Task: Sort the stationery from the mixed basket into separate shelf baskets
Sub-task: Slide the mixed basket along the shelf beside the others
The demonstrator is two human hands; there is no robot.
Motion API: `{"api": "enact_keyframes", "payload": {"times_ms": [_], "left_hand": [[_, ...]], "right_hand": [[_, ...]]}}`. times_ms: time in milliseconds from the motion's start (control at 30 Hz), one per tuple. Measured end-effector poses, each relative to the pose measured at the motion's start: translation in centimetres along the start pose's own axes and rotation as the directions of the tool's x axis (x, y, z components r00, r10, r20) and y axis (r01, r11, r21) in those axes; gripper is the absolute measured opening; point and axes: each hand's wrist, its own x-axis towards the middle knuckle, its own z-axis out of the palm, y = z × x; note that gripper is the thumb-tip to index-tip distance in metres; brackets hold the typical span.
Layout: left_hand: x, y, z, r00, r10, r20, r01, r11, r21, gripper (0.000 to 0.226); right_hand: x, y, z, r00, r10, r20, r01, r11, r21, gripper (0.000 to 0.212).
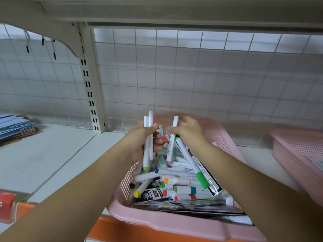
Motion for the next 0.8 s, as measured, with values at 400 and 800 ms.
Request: {"api": "enact_keyframes", "payload": {"times_ms": [400,800], "left_hand": [[-0.3,0.4,0.2,1.0,0.0,0.0,0.0,0.994,-0.108,0.017],[-0.5,0.9,-0.2,0.999,0.02,-0.045,-0.028,0.985,-0.171,0.022]], "right_hand": [[-1.1,-0.6,-2.1,0.925,-0.335,-0.181,0.339,0.941,-0.007,0.018],[-2.3,-0.8,-2.3,0.894,0.092,0.439,0.1,0.913,-0.395,0.018]]}}
